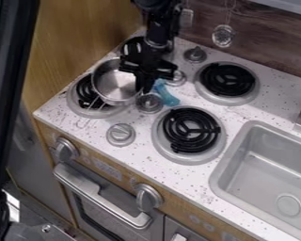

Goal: Switch pot to next burner

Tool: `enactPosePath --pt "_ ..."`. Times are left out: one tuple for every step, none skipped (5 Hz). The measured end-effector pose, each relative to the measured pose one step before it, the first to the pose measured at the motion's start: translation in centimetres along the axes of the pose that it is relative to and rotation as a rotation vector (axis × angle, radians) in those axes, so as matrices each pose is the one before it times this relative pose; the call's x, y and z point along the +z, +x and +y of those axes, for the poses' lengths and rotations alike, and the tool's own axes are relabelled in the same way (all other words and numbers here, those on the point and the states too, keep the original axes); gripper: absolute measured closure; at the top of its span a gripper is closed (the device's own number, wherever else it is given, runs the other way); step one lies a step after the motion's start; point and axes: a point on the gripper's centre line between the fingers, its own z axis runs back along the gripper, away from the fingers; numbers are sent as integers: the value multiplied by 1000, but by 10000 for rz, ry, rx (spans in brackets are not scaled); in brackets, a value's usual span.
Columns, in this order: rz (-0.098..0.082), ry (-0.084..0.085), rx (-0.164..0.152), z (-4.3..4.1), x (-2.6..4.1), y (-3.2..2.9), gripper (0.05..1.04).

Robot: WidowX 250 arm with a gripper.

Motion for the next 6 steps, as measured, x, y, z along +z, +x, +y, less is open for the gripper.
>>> enactPosePath --pt "197 -135 325 812 -882 1319 1011" --pt "350 48 302 1513 -1061 805 1011" --pt "260 -86 167 688 -142 3 987" --pt "148 -481 -173 88 -571 -142 837" --pt "-60 -502 2 -811 63 -1354 542" --pt "-572 -380 -441 -543 3593 -433 239"
